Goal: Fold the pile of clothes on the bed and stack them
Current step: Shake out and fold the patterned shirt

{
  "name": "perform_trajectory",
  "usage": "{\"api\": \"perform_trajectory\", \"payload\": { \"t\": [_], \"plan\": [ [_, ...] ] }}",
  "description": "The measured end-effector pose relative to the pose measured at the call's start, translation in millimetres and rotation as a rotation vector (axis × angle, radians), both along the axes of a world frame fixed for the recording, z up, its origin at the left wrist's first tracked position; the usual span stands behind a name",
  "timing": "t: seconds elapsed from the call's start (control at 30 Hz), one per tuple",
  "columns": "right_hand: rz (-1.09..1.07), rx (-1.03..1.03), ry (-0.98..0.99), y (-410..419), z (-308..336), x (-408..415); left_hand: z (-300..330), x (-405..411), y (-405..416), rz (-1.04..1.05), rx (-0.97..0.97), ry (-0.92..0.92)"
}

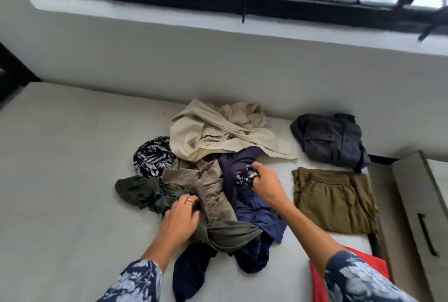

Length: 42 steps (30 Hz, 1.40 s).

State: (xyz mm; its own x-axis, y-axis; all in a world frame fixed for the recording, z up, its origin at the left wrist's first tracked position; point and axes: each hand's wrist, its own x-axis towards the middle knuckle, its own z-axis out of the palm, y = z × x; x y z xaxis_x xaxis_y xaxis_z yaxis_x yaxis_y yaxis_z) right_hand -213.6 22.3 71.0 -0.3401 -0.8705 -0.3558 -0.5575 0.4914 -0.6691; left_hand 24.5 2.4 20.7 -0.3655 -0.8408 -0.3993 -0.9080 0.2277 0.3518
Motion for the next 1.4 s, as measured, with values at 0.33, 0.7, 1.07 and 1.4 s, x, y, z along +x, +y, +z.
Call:
{"api": "perform_trajectory", "payload": {
  "t": [0.33, 0.7, 1.07, 1.4],
  "plan": [
    [0.032, -0.426, -0.670, -18, 226, 34, 143, -16, -6, 0.244, 0.082, 0.323],
    [0.086, -0.658, -0.878, -13, 396, 38, 263, -37, 1, 0.315, -0.046, 0.395],
    [0.404, -1.246, -1.201, 49, 608, 9, 334, -92, -5, 0.265, 0.050, 0.559],
    [0.131, -0.905, -0.868, 99, 560, -84, 444, -176, -9, 0.312, 0.051, 1.311]
  ]
}}
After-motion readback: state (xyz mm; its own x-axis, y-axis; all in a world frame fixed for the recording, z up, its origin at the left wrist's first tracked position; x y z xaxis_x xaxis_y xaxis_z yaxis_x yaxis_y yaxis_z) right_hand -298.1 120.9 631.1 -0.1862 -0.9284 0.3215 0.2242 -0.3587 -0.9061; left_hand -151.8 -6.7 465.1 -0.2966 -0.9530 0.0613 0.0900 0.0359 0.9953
